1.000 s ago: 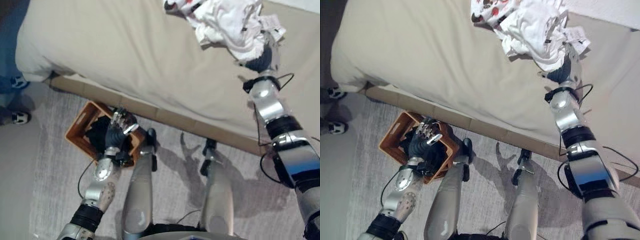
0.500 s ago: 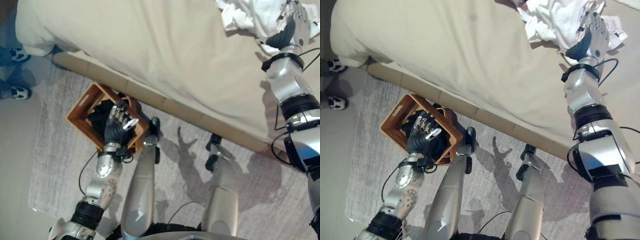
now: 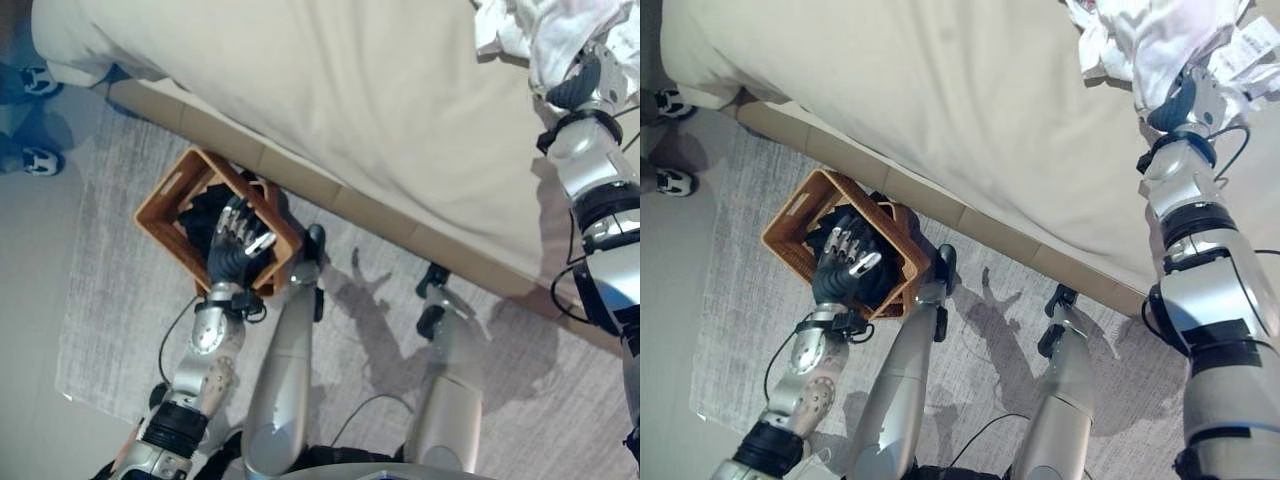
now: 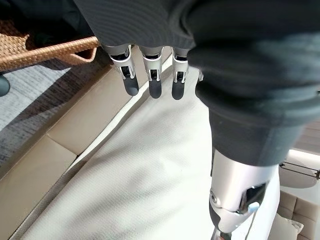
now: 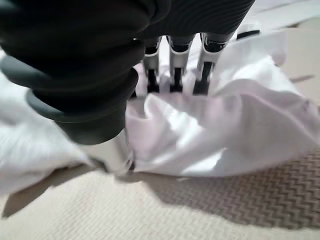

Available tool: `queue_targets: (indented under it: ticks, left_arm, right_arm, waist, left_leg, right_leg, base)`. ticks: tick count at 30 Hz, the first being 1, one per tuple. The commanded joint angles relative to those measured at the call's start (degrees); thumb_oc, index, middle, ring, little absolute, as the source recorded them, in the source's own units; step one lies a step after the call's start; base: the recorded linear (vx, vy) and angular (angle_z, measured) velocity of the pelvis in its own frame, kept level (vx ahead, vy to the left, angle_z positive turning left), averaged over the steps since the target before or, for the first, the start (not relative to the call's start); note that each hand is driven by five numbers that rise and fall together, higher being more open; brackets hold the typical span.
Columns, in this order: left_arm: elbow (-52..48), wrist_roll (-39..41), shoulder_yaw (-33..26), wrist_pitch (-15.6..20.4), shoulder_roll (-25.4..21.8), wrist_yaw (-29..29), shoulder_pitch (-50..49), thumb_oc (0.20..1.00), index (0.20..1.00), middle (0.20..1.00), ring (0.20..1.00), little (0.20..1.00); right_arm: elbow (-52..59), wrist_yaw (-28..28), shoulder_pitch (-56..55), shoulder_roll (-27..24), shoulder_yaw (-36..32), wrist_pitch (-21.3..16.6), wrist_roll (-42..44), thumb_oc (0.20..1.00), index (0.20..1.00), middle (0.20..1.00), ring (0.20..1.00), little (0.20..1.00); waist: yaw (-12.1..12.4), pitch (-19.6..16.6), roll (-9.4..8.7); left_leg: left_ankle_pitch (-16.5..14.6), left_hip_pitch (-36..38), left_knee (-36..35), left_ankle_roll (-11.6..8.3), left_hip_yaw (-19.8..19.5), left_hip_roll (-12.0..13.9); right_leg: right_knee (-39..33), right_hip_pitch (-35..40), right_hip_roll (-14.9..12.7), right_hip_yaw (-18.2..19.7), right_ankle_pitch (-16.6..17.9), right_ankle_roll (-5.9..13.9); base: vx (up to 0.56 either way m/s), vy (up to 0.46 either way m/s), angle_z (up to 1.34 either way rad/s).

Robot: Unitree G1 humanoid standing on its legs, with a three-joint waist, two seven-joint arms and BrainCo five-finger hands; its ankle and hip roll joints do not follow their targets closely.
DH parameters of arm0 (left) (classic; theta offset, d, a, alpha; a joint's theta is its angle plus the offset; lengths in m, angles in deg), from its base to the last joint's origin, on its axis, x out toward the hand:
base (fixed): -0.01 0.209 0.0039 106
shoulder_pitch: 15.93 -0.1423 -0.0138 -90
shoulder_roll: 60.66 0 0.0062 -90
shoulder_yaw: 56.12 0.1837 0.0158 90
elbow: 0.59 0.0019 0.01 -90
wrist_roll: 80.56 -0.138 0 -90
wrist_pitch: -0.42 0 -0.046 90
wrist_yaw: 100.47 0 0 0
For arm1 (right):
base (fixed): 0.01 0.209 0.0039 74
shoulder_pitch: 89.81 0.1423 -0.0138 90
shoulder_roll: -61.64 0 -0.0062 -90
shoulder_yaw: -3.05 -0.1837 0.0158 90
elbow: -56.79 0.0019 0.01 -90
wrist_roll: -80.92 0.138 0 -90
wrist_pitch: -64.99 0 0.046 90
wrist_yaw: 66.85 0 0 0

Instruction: Pick up clothes into the bucket

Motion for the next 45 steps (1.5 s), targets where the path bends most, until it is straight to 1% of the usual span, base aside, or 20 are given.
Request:
queue_targets:
  ticks: [1,10,11,12,13,15,16,17,19,20,22,23,24,25,29,32,35,40,42,45]
  left_arm:
    - [-4.4,-0.1,-0.9,2.0,0.3,0.6,-1.3,1.000,1.000,1.000,1.000,1.000]
    - [-3.7,-0.7,-1.1,2.1,0.9,1.7,-0.5,1.000,1.000,1.000,1.000,1.000]
    - [-3.7,-0.8,-1.3,2.1,1.0,1.8,0.1,1.000,1.000,1.000,1.000,1.000]
    - [-3.6,-0.8,-1.1,2.1,1.0,1.8,-0.3,1.000,1.000,1.000,1.000,1.000]
    - [-3.2,-0.9,-1.5,2.0,1.2,1.8,0.2,1.000,1.000,1.000,1.000,1.000]
    - [-3.0,-1.0,-1.5,2.1,1.1,1.6,0.2,1.000,1.000,1.000,1.000,1.000]
    - [-2.3,-1.0,-1.8,2.1,1.3,1.4,0.2,1.000,1.000,1.000,1.000,1.000]
    - [-2.3,-1.0,-1.7,2.1,1.2,1.4,0.2,1.000,1.000,1.000,1.000,1.000]
    - [-1.1,-1.3,-2.2,2.0,1.3,1.5,0.2,1.000,1.000,1.000,1.000,1.000]
    - [0.4,-1.7,-3.0,1.9,1.4,1.4,0.2,1.000,1.000,1.000,1.000,1.000]
    - [0.8,-1.9,-3.2,1.9,1.1,1.3,-0.1,1.000,1.000,1.000,1.000,1.000]
    - [1.9,-2.5,-3.9,1.8,0.7,1.1,-0.2,1.000,1.000,1.000,1.000,1.000]
    - [1.9,-2.4,-3.8,1.9,0.7,1.1,-0.3,1.000,1.000,1.000,1.000,1.000]
    - [3.5,-2.0,-4.6,1.9,0.9,0.7,-0.3,1.000,1.000,1.000,1.000,1.000]
    - [3.9,-2.6,-5.7,1.7,0.6,0.1,-0.9,1.000,1.000,1.000,1.000,1.000]
    - [4.6,-3.6,-6.2,1.4,0.2,-0.3,-0.8,1.000,1.000,1.000,1.000,1.000]
    - [5.7,-6.5,-7.4,0.7,-0.6,-0.2,-1.6,1.000,1.000,1.000,1.000,1.000]
    - [6.2,-8.2,-8.3,0.3,-0.9,-0.9,-2.7,1.000,1.000,1.000,1.000,1.000]
    - [6.6,-9.2,-8.9,-0.2,-1.1,-1.4,-3.6,1.000,1.000,1.000,1.000,1.000]
    - [6.8,-10.5,-9.1,-0.6,-1.2,-1.8,-4.3,1.000,1.000,1.000,1.000,1.000]
  right_arm:
    - [-0.7,0.4,2.7,-2.1,3.5,-0.9,2.4,0.200,0.200,0.200,0.200,0.200]
    - [3.2,-1.3,0.8,-1.1,1.2,-2.5,5.3,0.200,0.200,0.200,0.200,0.200]
    - [4.3,-1.6,0.5,-1.2,0.5,-2.9,5.9,0.200,0.200,0.200,0.200,0.200]
    - [4.2,-1.6,0.0,-1.0,0.6,-2.9,5.9,0.200,0.200,0.200,0.200,0.200]
    - [7.8,-1.9,-2.1,-0.5,-1.0,-3.8,6.8,0.200,0.200,0.200,0.200,0.200]
    - [9.8,-2.1,-3.4,-0.1,-1.8,-4.3,7.2,0.200,0.200,0.200,0.200,0.200]
    - [14.8,-2.3,-6.7,1.1,-3.7,-5.5,8.8,0.200,0.200,0.200,0.200,0.200]
    - [15.0,-2.3,-6.9,1.1,-3.8,-5.4,8.7,0.200,0.200,0.200,0.200,0.200]
    - [22.3,-2.7,-12.1,2.4,-6.9,-6.9,10.4,0.200,0.200,0.200,0.200,0.200]
    - [29.8,-2.8,-18.2,3.9,-10.0,-8.8,11.5,0.200,0.200,0.200,0.200,0.200]
    - [32.7,-2.4,-21.2,4.4,-11.3,-9.2,11.3,0.200,0.200,0.200,0.200,0.200]
    - [38.8,-2.0,-27.2,5.7,-13.9,-10.9,11.6,0.200,0.200,0.200,0.200,0.200]
    - [38.9,-2.0,-27.4,5.8,-14.0,-10.8,11.5,0.200,0.200,0.200,0.200,0.200]
    - [44.7,-0.6,-33.1,6.8,-16.1,-12.3,11.8,0.200,0.200,0.200,0.200,0.200]
    - [50.9,1.9,-39.9,8.5,-19.3,-14.2,13.6,0.200,0.200,0.200,0.200,0.200]
    - [53.6,3.4,-41.8,8.6,-20.6,-14.9,15.3,0.200,0.200,0.200,0.200,0.200]
    - [57.2,6.1,-44.9,8.5,-22.3,-15.7,18.7,0.200,0.200,0.200,0.200,0.200]
    - [60.8,8.6,-47.2,7.7,-23.8,-16.7,22.1,0.200,0.200,0.200,0.200,0.200]
    - [63.6,10.2,-47.8,7.1,-24.6,-17.4,24.6,0.200,0.200,0.200,0.200,0.200]
    - [65.3,11.2,-48.6,7.0,-24.9,-17.8,26.1,0.200,0.200,0.200,0.200,0.200]
  waist:
    - [0.1,-0.9,1.58]
    - [-0.8,-0.9,0.87]
    - [-1.0,-0.9,0.76]
    - [-1.0,-0.9,0.69]
    - [-1.3,-0.9,0.32]
    - [-1.4,-0.9,0.10]
    - [-1.7,-0.9,-0.38]
    - [-1.7,-0.9,-0.40]
    - [-2.2,-0.9,-1.22]
    - [-2.8,-0.9,-1.99]
    - [-2.8,-0.9,-2.29]
    - [-3.2,-0.9,-2.89]
    - [-3.1,-0.9,-2.89]
    - [-3.4,-0.9,-3.60]
    - [-3.4,-0.9,-4.36]
    - [-3.4,-1.1,-4.90]
    - [-3.7,-4.0,-5.96]
    - [-4.0,-6.8,-6.75]
    - [-4.3,-9.3,-7.52]
    - [-4.6,-10.5,-7.97]
  left_leg:
    - [-1.0,-3.1,0.0,-1.30,0.2,0.2]
    - [-1.0,-1.5,-0.7,-1.40,0.7,0.5]
    - [1.0,-2.6,-1.3,-1.02,0.8,0.5]
    - [-0.8,-1.3,-0.9,-1.43,0.6,0.6]
    - [1.2,-1.3,-1.9,-1.07,0.7,0.7]
    - [1.3,-0.6,-2.3,-1.08,0.7,0.8]
    - [1.4,1.2,-2.9,-1.14,0.8,1.0]
    - [1.4,1.3,-3.0,-1.15,0.8,1.0]
    - [1.4,3.9,-4.0,-1.27,0.7,1.4]
    - [1.3,6.6,-4.7,-1.36,0.7,1.8]
    - [1.3,8.0,-5.1,-1.35,0.7,1.9]
    - [1.1,10.7,-5.7,-1.39,0.7,2.3]
    - [1.2,10.9,-5.8,-1.40,0.7,2.3]
    - [1.1,14.5,-7.0,-1.53,0.4,2.7]
    - [1.2,20.4,-9.2,-1.74,0.4,3.4]
    - [1.5,23.5,-10.7,-1.99,0.4,3.8]
    - [1.7,27.2,-13.0,-2.31,0.5,4.6]
    - [2.0,30.5,-15.0,-2.60,0.8,5.3]
    - [1.9,32.7,-16.2,-2.64,1.2,5.9]
    - [1.9,34.3,-17.0,-2.68,1.9,6.2]
  right_leg:
    - [4.4,1.9,-1.5,2.1,-5.0,4.61]
    - [3.3,3.5,-1.2,1.8,-4.8,4.58]
    - [2.3,2.8,-1.2,1.2,-2.9,4.02]
    - [3.0,3.9,-1.1,1.6,-4.6,4.57]
    - [1.9,4.1,-1.0,0.8,-2.8,4.08]
    - [1.4,4.9,-0.9,0.6,-2.6,4.13]
    - [0.6,6.7,-0.8,0.2,-2.3,4.27]
    - [0.5,6.9,-0.8,0.2,-2.3,4.28]
    - [-0.7,9.7,-0.6,-0.5,-2.0,4.42]
    - [-1.8,12.8,-0.6,-1.0,-1.7,4.64]
    - [-2.4,14.4,-0.5,-1.3,-1.5,4.69]
    - [-3.6,17.6,-0.4,-1.9,-1.3,4.83]
    - [-3.7,17.8,-0.4,-1.9,-1.3,4.83]
    - [-5.4,22.0,-0.2,-2.8,-1.0,5.02]
    - [-8.7,28.5,0.5,-3.9,-0.4,5.34]
    - [-10.8,32.0,1.0,-4.3,0.0,5.53]
    - [-13.9,35.8,1.8,-5.1,0.7,5.80]
    - [-17.3,39.3,2.7,-5.8,1.4,5.91]
    - [-19.4,41.3,3.6,-5.7,1.7,6.05]
    - [-20.4,42.6,3.9,-5.7,1.9,6.00]
  base:
    - [0.00,0.000,0.00]
    - [-0.01,0.001,0.00]
    - [0.00,0.000,0.00]
    - [-0.07,0.005,0.00]
    - [0.00,0.000,0.00]
    - [-0.03,-0.016,0.00]
    - [0.00,0.000,0.00]
    - [0.01,-0.038,-0.03]
    - [0.02,-0.046,-0.03]
    - [0.02,-0.049,0.00]
    - [0.03,-0.053,0.00]
    - [0.03,-0.055,-0.04]
    - [0.06,-0.088,-0.05]
    - [0.05,-0.053,-0.03]
    - [0.06,-0.068,-0.03]
    - [0.05,-0.045,-0.06]
    - [0.07,-0.041,-0.04]
    - [0.08,-0.038,0.01]
    - [0.09,-0.034,-0.02]
    - [0.06,-0.019,-0.08]
